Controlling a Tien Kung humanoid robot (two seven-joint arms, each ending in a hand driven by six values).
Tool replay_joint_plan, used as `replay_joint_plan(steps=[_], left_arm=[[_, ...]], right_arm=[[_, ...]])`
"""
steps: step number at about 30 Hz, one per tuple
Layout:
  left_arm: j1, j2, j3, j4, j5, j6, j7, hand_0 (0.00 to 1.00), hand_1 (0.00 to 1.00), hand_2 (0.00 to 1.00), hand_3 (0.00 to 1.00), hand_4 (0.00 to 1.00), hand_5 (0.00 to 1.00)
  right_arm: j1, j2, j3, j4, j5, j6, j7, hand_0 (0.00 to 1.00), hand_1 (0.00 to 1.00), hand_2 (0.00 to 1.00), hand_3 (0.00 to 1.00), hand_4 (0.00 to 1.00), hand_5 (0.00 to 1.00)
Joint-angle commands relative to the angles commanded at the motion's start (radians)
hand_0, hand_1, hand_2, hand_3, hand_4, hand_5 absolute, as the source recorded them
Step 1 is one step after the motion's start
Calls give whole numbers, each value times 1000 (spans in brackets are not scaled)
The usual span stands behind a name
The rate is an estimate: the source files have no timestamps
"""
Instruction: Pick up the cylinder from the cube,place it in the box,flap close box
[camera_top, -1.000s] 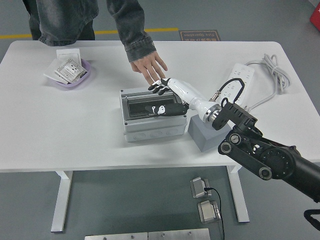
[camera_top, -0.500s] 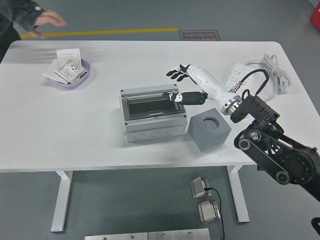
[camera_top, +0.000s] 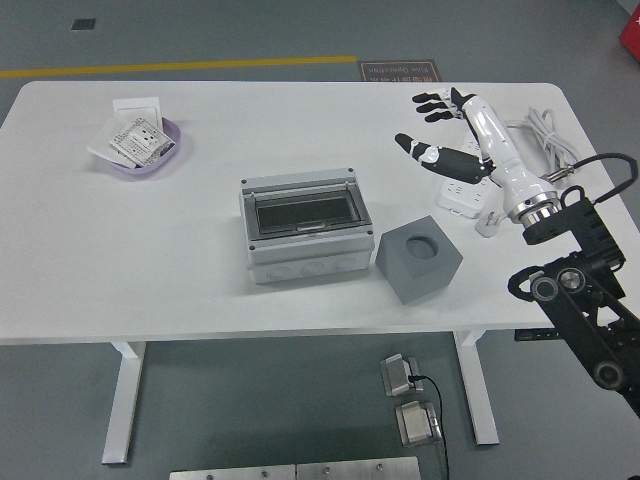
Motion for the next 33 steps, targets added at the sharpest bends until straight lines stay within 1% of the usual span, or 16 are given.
replay_joint_plan(steps=[1,5,6,10,12,16,21,27,33], left_arm=[[0,0,0,0,1,0,1,707,710,624,718,776,567],[-7,4,1,0,0,-2,3,707,710,624,718,776,567],[-10,7,1,0,1,-2,3,707,710,624,718,775,567],[-15,18,0,0,4,-3,5,707,710,624,718,775,567],[-16,23,0,0,4,-3,6,707,710,624,718,775,567],[-23,30,-1,0,9,-5,6,707,710,624,719,776,568],[-30,38,-5,0,14,-4,6,708,710,625,719,775,568],[-33,35,-4,0,12,-6,5,708,710,625,719,776,569],[-27,25,1,0,-6,-3,4,708,710,625,720,775,567]], right_arm=[[-8,2,23,4,8,-5,7,721,632,653,672,847,463],[-45,2,113,22,41,-24,28,721,632,653,672,847,463],[-54,1,134,25,47,-26,31,691,603,625,637,846,468],[-92,1,203,28,81,-35,44,691,603,625,637,846,468],[-111,6,228,22,116,-40,56,691,603,625,637,846,468],[-152,31,272,-3,206,-47,90,691,598,617,632,842,468],[-196,50,327,-11,290,-43,103,690,594,615,633,841,471],[-223,57,398,2,310,-39,106,687,604,626,636,839,471],[-242,59,449,17,315,-41,110,688,605,624,640,835,467]])
